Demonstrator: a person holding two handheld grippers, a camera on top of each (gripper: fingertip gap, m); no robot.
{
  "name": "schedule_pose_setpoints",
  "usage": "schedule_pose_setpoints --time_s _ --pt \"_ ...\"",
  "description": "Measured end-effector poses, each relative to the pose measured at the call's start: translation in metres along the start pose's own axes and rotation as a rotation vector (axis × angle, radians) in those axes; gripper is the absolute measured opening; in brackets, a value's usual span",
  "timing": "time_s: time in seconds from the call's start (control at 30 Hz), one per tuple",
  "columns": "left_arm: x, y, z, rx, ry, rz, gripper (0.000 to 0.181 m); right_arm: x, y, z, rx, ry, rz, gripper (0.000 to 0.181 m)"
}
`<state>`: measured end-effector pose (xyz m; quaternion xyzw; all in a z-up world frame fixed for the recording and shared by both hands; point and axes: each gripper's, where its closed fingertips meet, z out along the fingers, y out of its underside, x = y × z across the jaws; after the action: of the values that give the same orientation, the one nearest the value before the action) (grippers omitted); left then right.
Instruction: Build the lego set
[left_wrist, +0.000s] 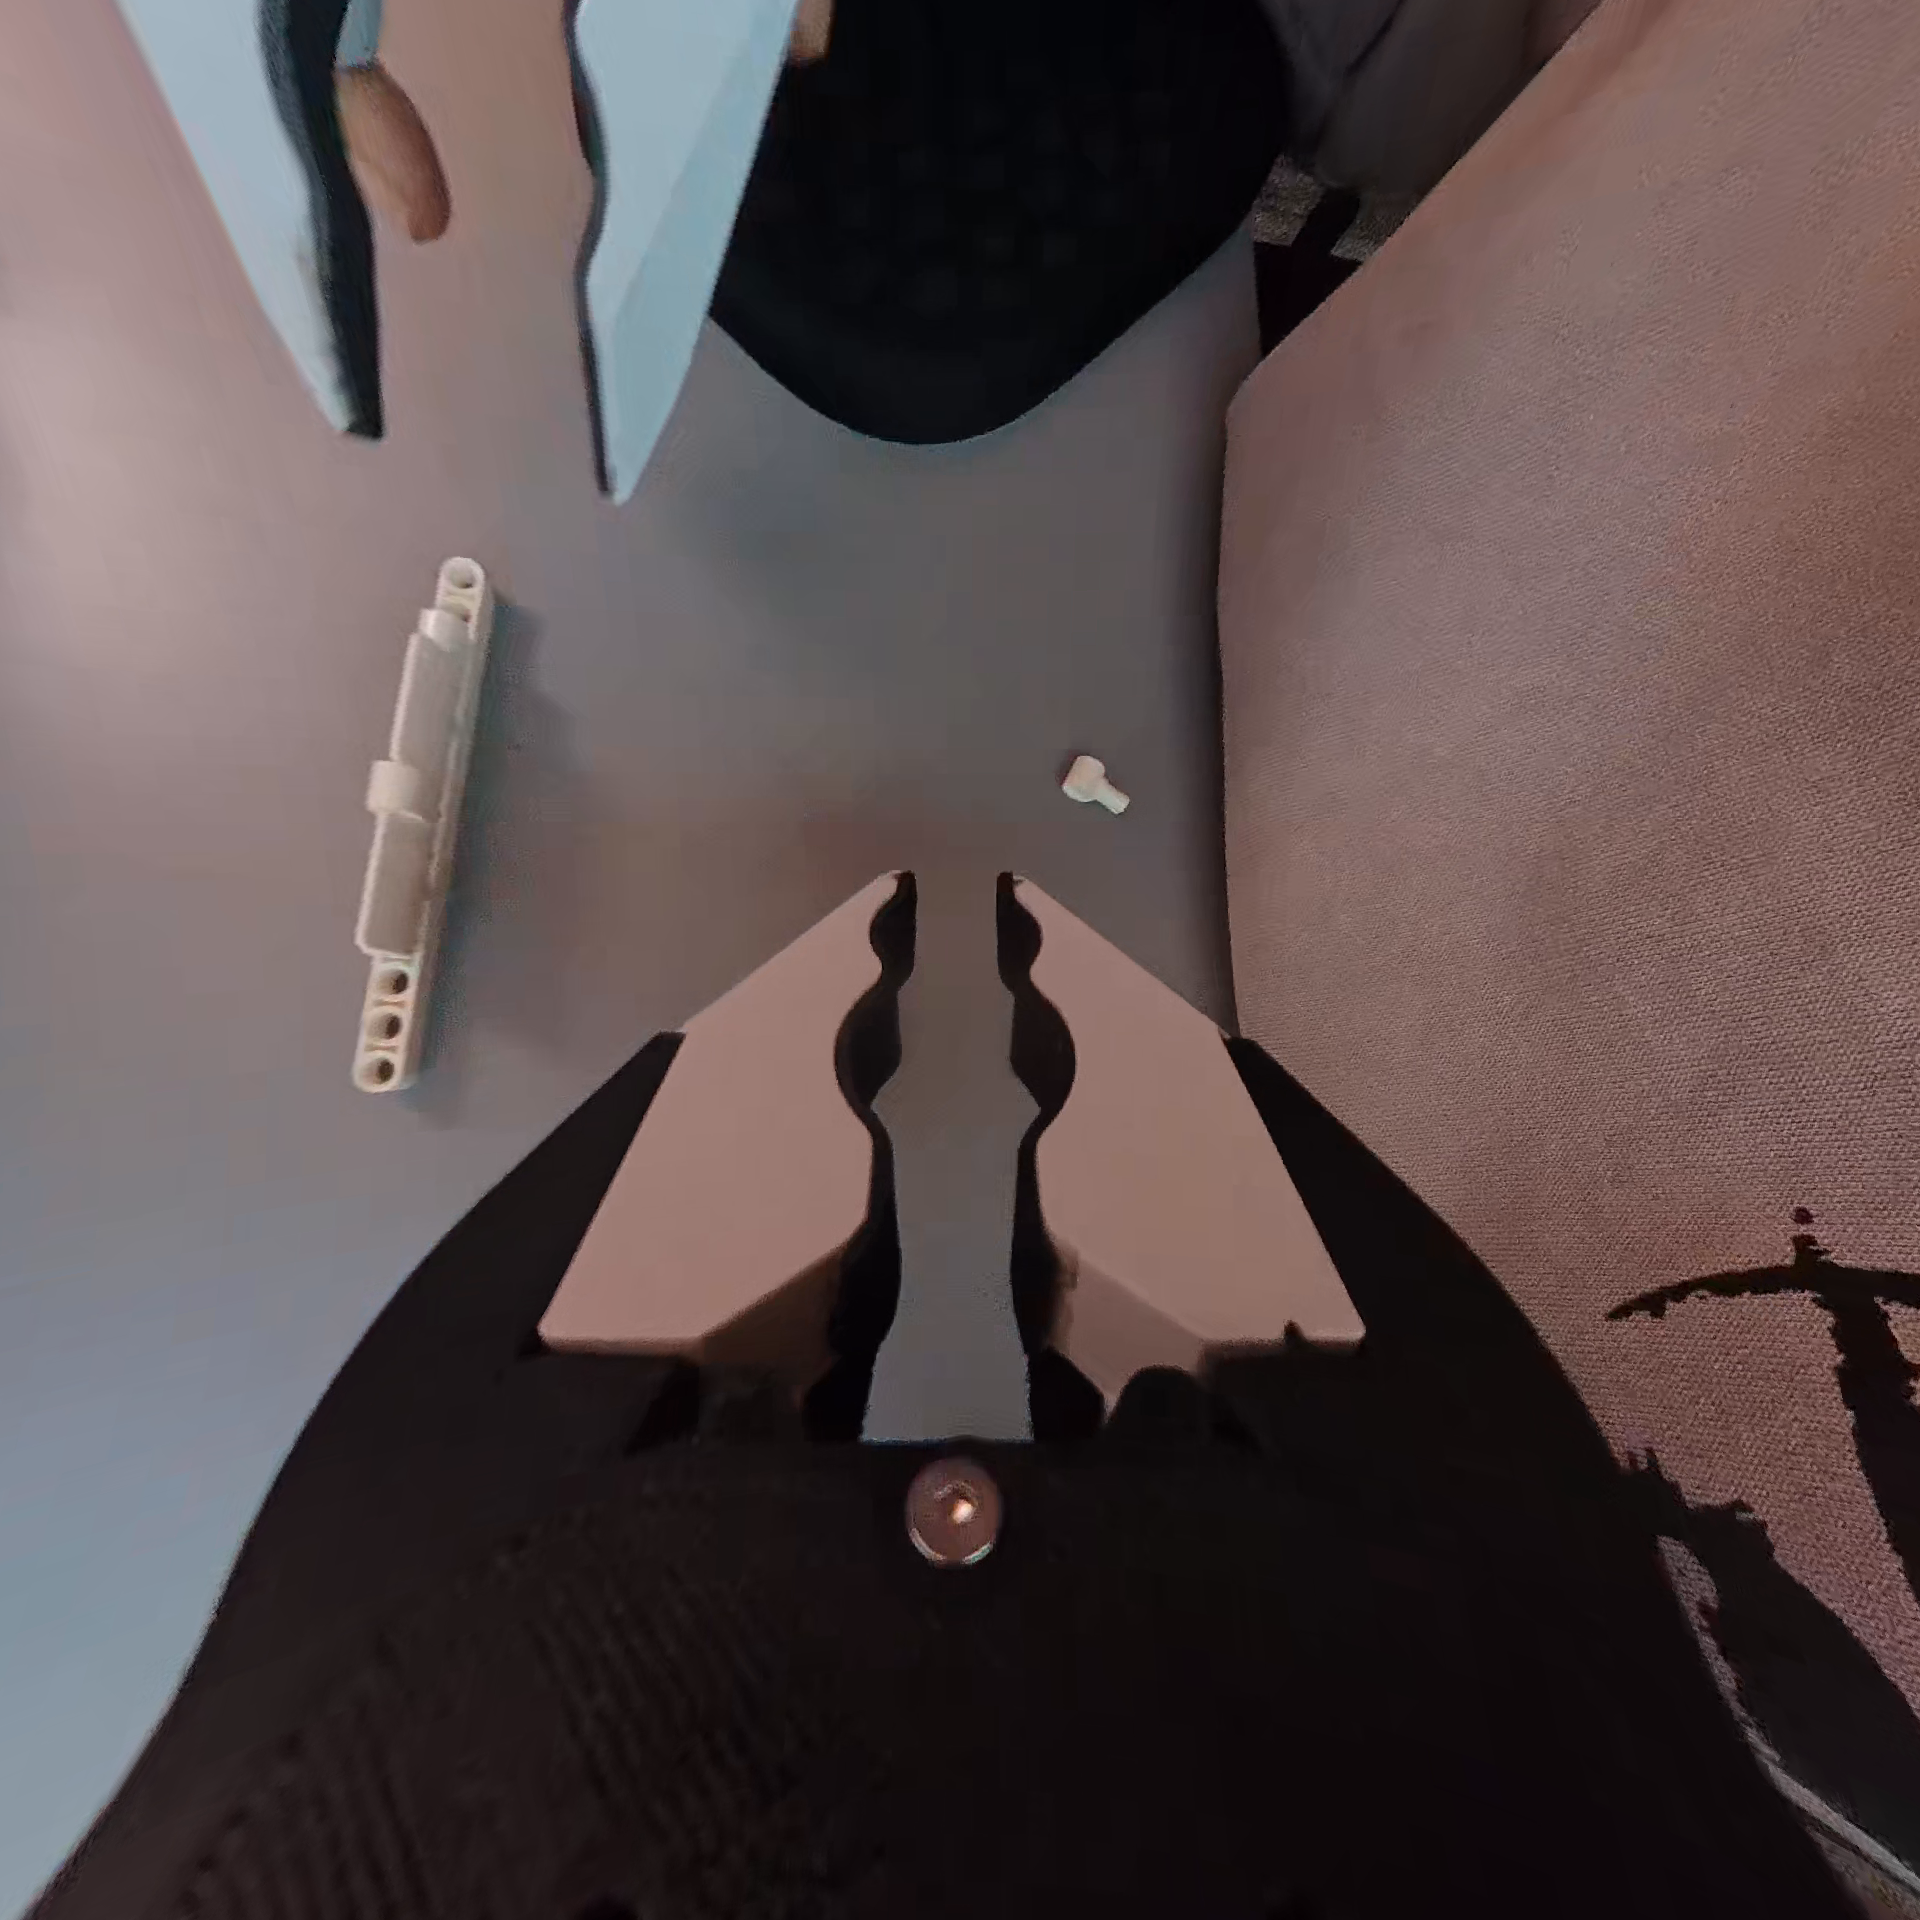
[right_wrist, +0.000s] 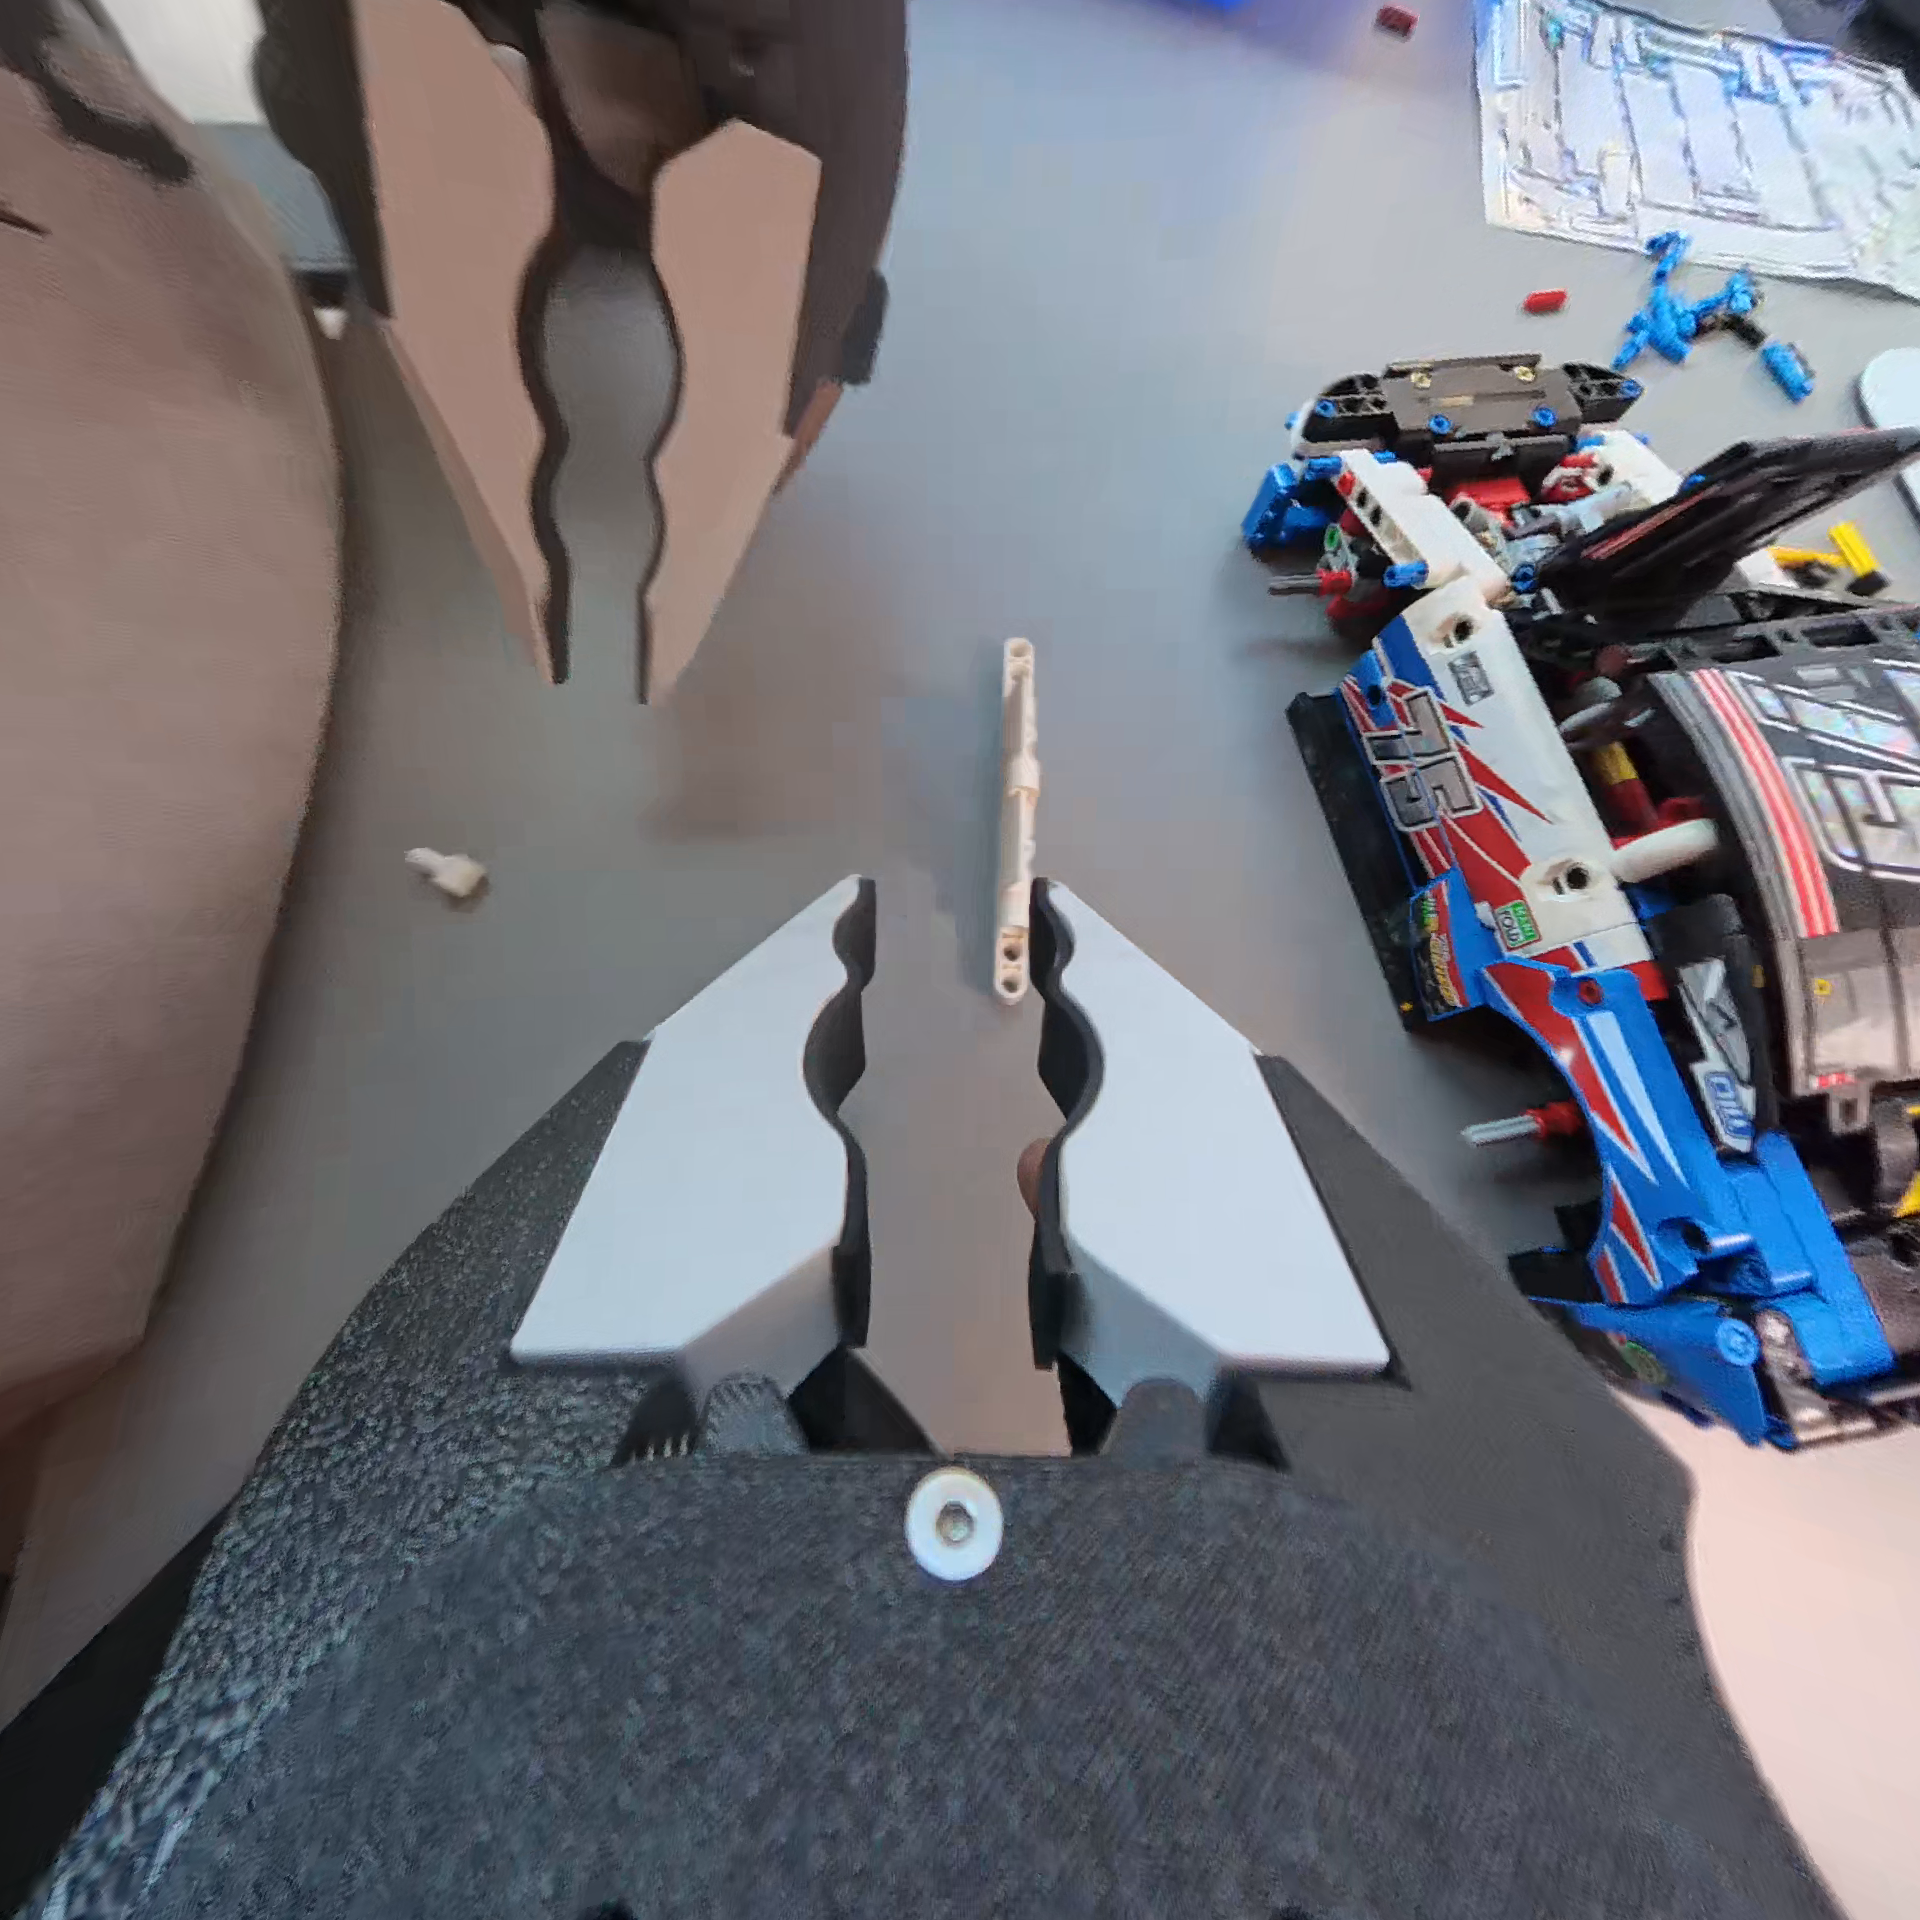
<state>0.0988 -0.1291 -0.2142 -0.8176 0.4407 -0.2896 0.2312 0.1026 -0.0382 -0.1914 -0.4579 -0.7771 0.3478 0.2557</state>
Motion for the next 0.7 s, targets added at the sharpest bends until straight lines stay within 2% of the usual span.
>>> schedule_pose_setpoints --time_s 0.03,0.17,0.23,0.33,0.43,0.53,0.7 --pt "0.003 0.002 0.002 0.017 0.004 -0.012 0.015 -0.015 0.000 -0.006 -0.001 -0.045 -0.008 0.026" --pt "0.011 0.006 0.003 0.123 0.035 -0.075 0.016 -0.093 0.009 0.004 -0.055 -0.242 -0.092 0.025" --pt "0.014 0.004 0.003 0.174 0.059 -0.103 0.017 -0.112 0.017 0.019 -0.109 -0.252 -0.160 0.025" --pt "0.020 0.001 0.002 0.216 0.071 -0.109 0.018 -0.117 0.019 0.036 -0.155 -0.238 -0.175 0.023" --pt "0.023 0.004 0.002 0.214 0.044 -0.113 0.017 -0.121 0.016 0.040 -0.184 -0.252 -0.199 0.006" --pt "0.028 0.007 0.004 0.230 0.070 -0.181 0.017 -0.121 0.011 0.042 -0.187 -0.243 -0.245 0.005" --pt "0.032 -0.004 0.000 0.344 0.188 -0.348 0.020 -0.111 -0.027 0.034 -0.080 -0.131 -0.422 0.004"
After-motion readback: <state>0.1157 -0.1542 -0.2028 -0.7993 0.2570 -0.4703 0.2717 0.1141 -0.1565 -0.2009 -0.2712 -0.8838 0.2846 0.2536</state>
